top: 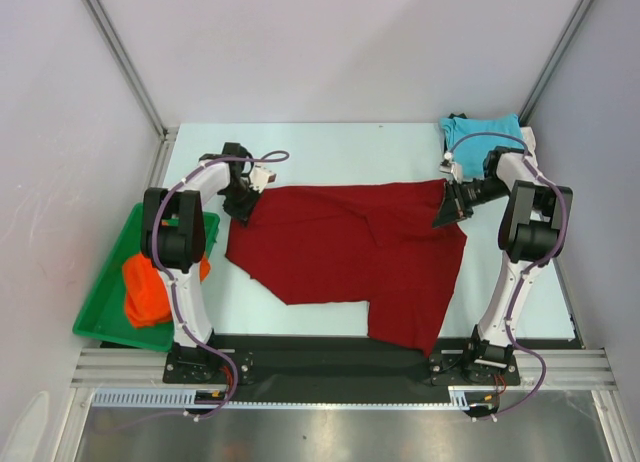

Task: Fold and stack the t-shirts
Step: Fold the tshirt

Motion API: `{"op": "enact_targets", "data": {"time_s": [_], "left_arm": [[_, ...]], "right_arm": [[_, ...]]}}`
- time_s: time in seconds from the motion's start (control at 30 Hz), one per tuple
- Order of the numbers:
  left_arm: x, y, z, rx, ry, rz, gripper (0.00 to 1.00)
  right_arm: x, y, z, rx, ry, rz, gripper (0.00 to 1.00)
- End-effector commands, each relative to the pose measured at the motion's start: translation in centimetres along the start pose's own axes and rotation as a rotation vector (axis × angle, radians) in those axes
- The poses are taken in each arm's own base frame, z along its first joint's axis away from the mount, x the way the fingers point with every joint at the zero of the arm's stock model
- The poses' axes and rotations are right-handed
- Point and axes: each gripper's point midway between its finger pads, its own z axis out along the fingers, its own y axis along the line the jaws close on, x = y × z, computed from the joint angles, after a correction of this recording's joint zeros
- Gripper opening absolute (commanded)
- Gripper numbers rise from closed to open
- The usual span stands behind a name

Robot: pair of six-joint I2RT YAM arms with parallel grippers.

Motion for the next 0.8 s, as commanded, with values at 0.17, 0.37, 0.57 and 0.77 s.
{"op": "enact_targets", "data": {"time_s": [0.17, 0.37, 0.57, 0.77], "left_arm": [[-1.3, 0.1, -0.4, 0.017, -0.057, -0.011, 0.10], [-1.0, -0.2, -0.5, 0.017, -0.050, -0.011, 0.10], [-0.4, -0.2, -0.8, 0.003, -0.041, -0.011, 0.10], [-0.2, -0.3, -1.0, -0.002, -0.044, -0.014, 0.10]], "right_arm": [[-1.7, 1.4, -0.5, 0.032, -0.027, -0.024, 0.05], [-4.5, -1.8, -1.6, 0.156, -0.058, -0.073, 0.03], [-5.4, -4.6, -1.8, 0.222, -0.030, -0.078, 0.19], [-5.0, -4.5, -3.5, 0.266, -0.054, -0.102, 0.29]]}}
